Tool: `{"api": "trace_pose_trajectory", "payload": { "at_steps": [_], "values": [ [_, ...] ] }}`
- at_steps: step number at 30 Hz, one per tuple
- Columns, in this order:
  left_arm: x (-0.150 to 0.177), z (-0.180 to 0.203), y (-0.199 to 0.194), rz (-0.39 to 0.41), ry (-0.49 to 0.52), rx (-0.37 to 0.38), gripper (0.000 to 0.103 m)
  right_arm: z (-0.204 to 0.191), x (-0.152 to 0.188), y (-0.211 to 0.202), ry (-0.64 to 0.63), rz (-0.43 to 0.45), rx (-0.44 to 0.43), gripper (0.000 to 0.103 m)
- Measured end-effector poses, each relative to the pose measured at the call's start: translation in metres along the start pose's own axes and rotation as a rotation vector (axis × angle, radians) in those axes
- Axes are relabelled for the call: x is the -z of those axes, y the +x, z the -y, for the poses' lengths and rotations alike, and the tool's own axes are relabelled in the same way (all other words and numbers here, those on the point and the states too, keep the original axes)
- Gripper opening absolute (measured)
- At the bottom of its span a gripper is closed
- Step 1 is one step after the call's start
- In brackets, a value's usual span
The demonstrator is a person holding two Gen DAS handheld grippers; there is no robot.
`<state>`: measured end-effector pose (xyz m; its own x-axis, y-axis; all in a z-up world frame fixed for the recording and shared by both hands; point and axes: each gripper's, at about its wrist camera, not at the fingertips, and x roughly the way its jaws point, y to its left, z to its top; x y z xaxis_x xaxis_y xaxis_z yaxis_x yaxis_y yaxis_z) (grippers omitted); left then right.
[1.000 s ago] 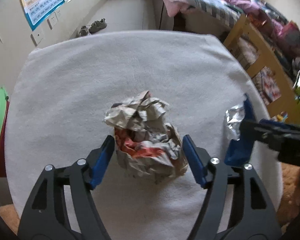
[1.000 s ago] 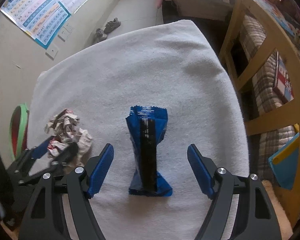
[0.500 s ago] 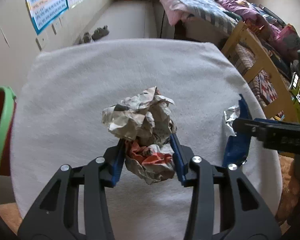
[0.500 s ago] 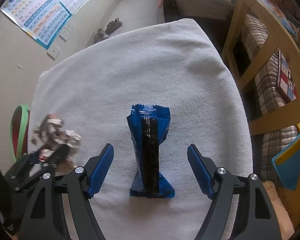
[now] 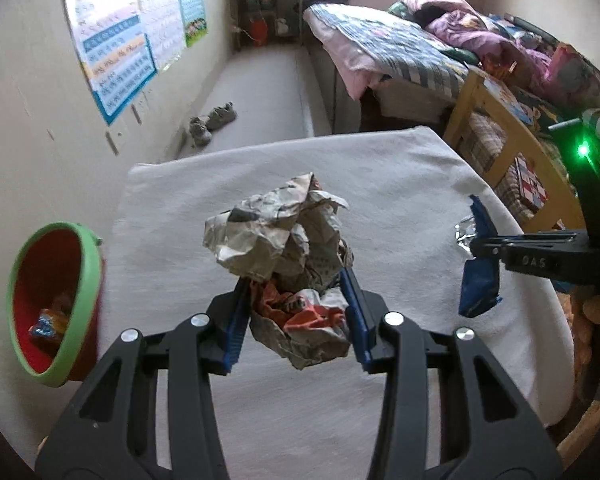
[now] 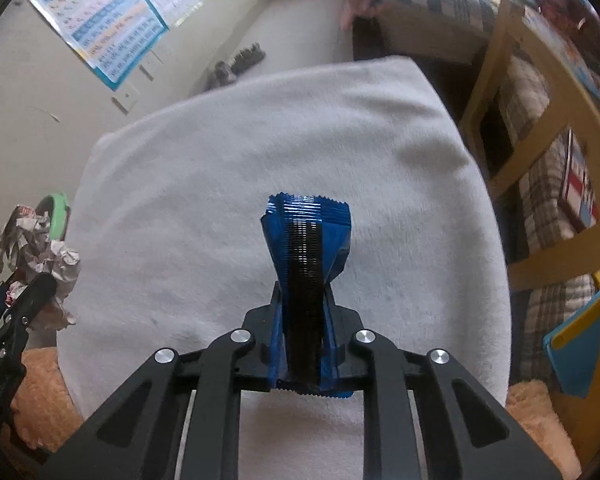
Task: Collect trash
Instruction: 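Carry the paper ball over the green bin with the left gripper while the right gripper carries the blue wrapper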
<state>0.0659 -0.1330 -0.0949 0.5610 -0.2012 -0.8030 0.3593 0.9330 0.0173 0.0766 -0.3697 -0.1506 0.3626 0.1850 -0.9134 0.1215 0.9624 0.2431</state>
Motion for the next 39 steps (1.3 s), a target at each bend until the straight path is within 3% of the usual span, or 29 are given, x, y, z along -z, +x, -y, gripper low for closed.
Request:
{"api": "trace_pose_trajectory", "payload": {
  "at_steps": [10,24,39],
  "values": [
    [0.005,-0.025,-0.025,0.064,-0.070,-0.090,0.041,-0.009,0.002,-0.018,-0.021,0.059,-0.063,0.016],
    [0.019,-0.058,-0.030,0.062,-0.170,-0.099,0.042,-0.017,0.003,-0.021,-0.057,0.079,-0.055,0.016],
    [0.033,-0.119,-0.045,0.103,-0.310,-0.155,0.041,-0.077,0.024,-0.035,-0.302,0.149,-0.045,0.016]
  ]
}}
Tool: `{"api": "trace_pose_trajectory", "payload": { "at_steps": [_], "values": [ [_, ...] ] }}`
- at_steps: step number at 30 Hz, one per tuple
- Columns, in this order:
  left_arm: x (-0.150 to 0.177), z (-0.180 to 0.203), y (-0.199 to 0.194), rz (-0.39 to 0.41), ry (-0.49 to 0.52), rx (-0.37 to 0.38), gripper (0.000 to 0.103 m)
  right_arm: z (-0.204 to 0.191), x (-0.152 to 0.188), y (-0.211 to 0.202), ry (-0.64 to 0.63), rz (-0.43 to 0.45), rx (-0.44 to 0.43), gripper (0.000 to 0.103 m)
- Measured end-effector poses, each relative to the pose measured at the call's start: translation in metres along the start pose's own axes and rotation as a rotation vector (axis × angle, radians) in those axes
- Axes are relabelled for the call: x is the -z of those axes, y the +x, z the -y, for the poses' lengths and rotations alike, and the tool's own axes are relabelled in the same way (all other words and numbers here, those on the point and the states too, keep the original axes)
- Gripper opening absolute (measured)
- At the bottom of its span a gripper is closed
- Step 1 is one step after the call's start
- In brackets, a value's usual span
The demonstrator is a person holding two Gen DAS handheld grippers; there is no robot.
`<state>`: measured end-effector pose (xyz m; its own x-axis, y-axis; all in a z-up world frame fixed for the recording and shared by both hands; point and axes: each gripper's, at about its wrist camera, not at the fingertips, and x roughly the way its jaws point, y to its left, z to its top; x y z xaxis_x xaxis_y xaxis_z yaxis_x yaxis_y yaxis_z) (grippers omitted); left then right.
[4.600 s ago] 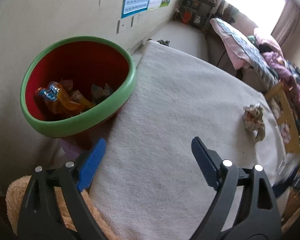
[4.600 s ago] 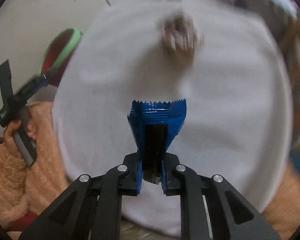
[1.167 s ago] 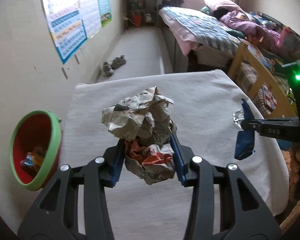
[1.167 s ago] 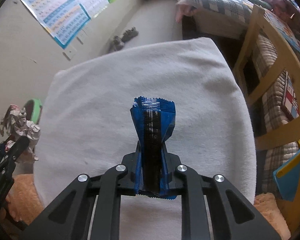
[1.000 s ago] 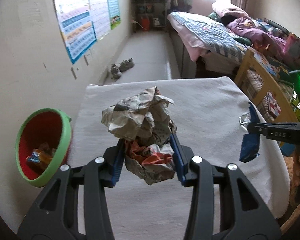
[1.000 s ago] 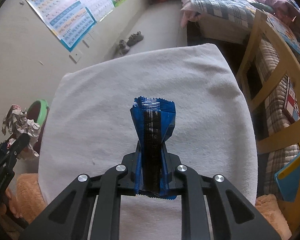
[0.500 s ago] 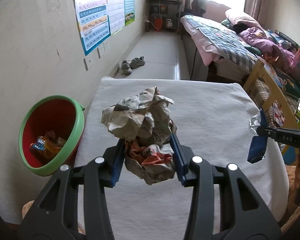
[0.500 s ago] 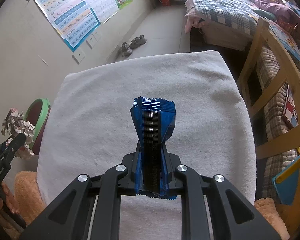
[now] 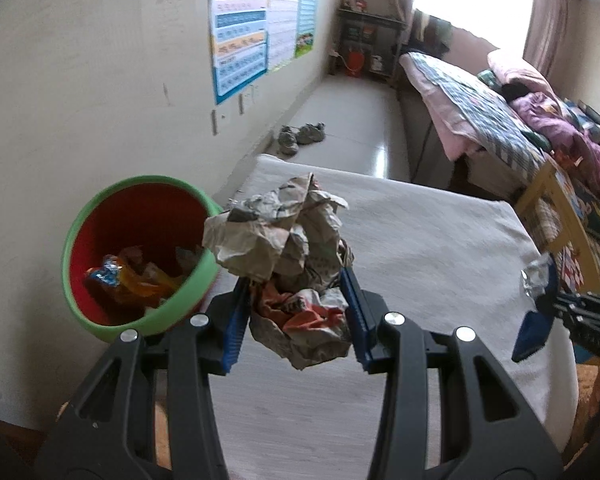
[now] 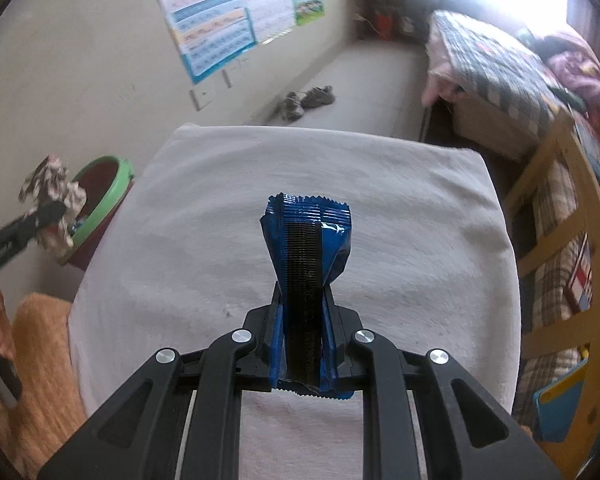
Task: Collect trash
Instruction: 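Carry the paper ball over the green bin with the left gripper while the right gripper carries the blue wrapper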
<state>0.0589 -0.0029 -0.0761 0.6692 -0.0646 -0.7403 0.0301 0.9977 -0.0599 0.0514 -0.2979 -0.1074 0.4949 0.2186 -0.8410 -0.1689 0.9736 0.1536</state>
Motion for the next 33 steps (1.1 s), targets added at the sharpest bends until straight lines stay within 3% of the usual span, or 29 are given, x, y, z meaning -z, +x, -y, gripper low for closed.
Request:
{"api": "trace_pose_trajectory", "payload": {
  "at_steps": [9,17,33],
  "values": [
    [0.001,-0.044,-0.003,0.010,-0.084,-0.042,0.042,-0.043,-0.004,-0.003,-0.016,0.027,-0.049,0.018],
    [0.003,-0.061,-0.004,0.015,-0.103,-0.073,0.042,-0.102,-0.017,-0.002,-0.077,0.045,-0.116,0.019],
    [0.008,-0.111,-0.006,0.026,-0.164,-0.156,0.042,-0.176,-0.048,0.015,-0.120,0.046,-0.221,0.019]
  ]
}}
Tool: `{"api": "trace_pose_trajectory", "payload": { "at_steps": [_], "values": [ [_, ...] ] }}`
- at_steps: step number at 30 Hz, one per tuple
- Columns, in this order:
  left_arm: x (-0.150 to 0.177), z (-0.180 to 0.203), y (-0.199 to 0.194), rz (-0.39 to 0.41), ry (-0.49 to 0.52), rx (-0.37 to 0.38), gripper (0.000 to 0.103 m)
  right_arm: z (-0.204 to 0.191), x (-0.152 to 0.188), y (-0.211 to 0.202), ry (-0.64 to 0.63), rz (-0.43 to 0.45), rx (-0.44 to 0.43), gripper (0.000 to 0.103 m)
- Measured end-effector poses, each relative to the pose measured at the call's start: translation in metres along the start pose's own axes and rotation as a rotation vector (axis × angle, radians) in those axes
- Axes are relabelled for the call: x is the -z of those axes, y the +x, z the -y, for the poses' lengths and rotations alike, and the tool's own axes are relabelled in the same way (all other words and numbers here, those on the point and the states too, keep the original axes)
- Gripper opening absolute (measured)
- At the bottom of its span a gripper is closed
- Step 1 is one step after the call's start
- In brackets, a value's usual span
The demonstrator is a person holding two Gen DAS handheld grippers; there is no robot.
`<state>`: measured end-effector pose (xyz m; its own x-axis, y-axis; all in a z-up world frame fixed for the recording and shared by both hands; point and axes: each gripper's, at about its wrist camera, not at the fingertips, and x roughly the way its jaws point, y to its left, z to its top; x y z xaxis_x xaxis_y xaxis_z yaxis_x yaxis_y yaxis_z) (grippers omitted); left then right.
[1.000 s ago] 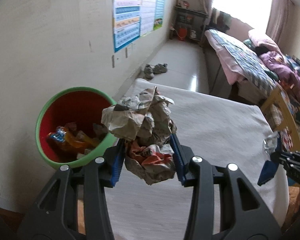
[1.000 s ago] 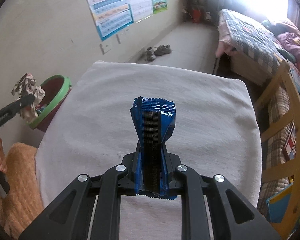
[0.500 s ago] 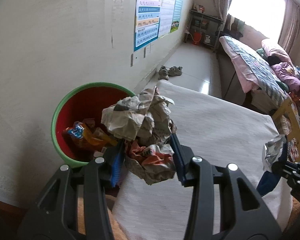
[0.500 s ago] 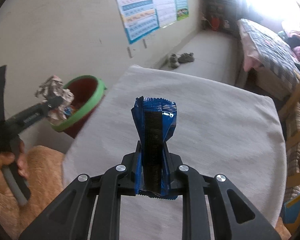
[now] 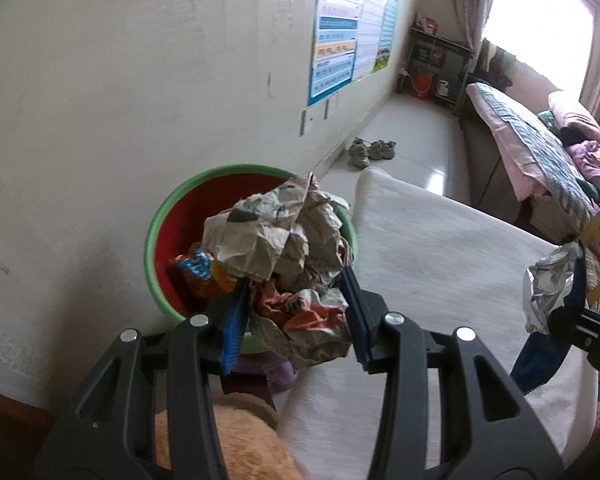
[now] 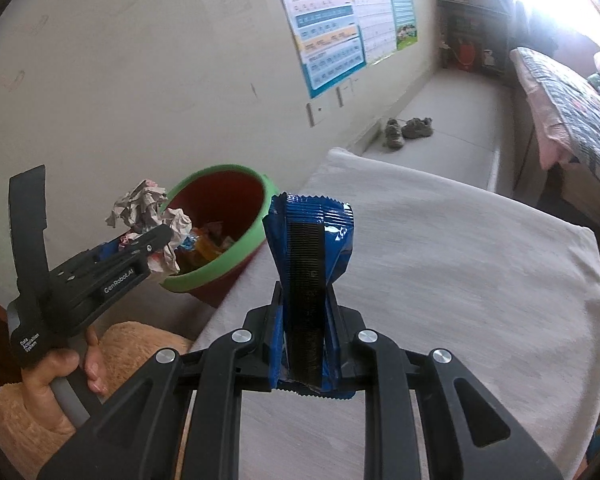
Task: Collect trash
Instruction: 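Carry the paper ball over the green bin with the left gripper while the right gripper carries the blue wrapper, then open the left gripper to drop the paper ball while the right gripper drops the blue wrapper into the bin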
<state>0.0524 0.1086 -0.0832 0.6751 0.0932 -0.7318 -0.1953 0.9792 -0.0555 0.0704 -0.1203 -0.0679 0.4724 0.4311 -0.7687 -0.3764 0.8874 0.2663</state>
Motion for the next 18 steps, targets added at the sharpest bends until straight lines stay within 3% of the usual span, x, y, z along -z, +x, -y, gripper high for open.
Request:
{"api": "trace_pose_trajectory", "payload": {
  "at_steps": [18],
  "values": [
    [0.001,-0.033,0.028,-0.057,-0.030,-0.038,0.042,-0.017,-0.009,0.049,-0.004,-0.080,-0.021,0.019]
  ]
}}
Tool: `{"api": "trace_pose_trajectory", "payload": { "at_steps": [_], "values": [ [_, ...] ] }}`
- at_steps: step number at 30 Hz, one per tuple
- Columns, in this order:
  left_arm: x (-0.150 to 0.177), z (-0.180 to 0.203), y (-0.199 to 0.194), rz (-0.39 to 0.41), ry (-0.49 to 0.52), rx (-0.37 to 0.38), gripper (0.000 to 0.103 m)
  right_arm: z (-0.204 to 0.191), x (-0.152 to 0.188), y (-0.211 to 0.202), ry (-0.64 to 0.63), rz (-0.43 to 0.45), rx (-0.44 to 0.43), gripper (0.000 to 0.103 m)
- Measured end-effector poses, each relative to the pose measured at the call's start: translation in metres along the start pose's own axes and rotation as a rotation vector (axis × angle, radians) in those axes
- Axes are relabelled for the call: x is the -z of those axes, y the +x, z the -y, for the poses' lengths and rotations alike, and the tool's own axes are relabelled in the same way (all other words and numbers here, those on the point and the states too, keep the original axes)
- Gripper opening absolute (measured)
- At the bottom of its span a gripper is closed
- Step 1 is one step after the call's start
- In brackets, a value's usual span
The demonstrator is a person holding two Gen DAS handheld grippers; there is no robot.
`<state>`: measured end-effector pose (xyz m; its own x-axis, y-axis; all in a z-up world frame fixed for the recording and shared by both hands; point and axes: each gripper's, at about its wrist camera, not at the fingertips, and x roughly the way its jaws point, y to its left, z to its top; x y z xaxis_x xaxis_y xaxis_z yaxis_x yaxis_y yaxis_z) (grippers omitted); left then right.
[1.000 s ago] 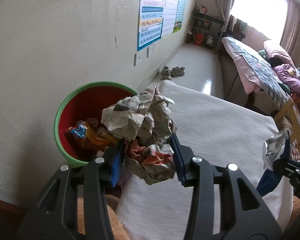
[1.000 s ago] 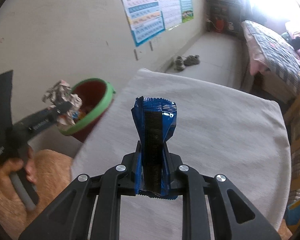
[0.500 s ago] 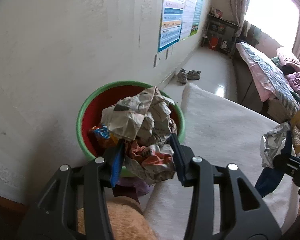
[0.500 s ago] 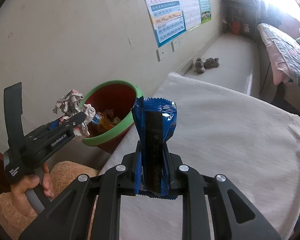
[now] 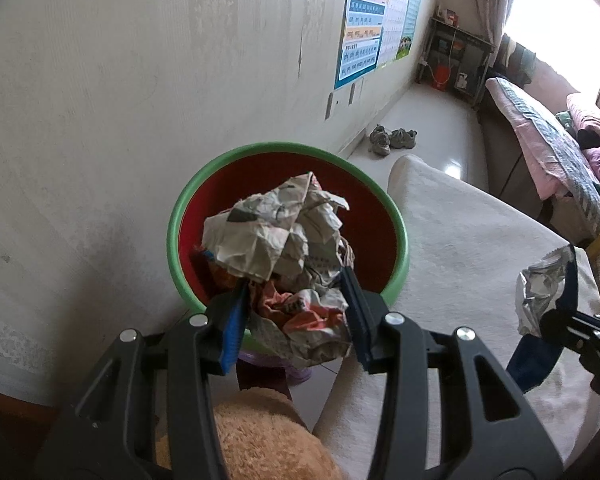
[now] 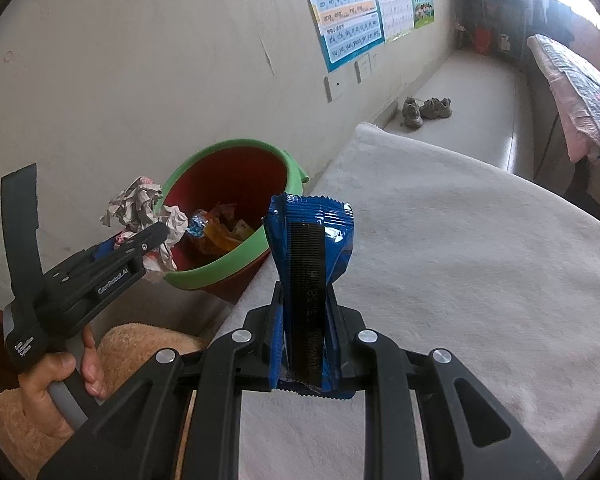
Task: Collect trash
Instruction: 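Open the left gripper to drop the paper ball while the right gripper drops the blue wrapper into the bin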
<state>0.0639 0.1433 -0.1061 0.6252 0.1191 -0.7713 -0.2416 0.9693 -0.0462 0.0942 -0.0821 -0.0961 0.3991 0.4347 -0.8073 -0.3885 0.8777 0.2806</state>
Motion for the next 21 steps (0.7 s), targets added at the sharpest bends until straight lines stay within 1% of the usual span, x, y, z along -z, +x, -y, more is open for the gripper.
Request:
{"api": "trace_pose_trajectory", "payload": {
  "at_steps": [6,15,21],
  "values": [
    [-0.006,-0.004,0.004,0.007,-0.001,-0.001,0.042,-0.007,-0.011,0.010,-0.022,0.010,0.014,0.019],
    [-0.015,-0.017,0.011,0.007,-0.034,0.004,0.042,-0.027,-0.040,0.018,-0.083,0.063,0.035,0.019],
    [-0.022,-0.024,0.017,0.007,-0.049,0.006,0.042,-0.033,-0.052,0.025,-0.103,0.071,0.039,0.019]
  ]
}}
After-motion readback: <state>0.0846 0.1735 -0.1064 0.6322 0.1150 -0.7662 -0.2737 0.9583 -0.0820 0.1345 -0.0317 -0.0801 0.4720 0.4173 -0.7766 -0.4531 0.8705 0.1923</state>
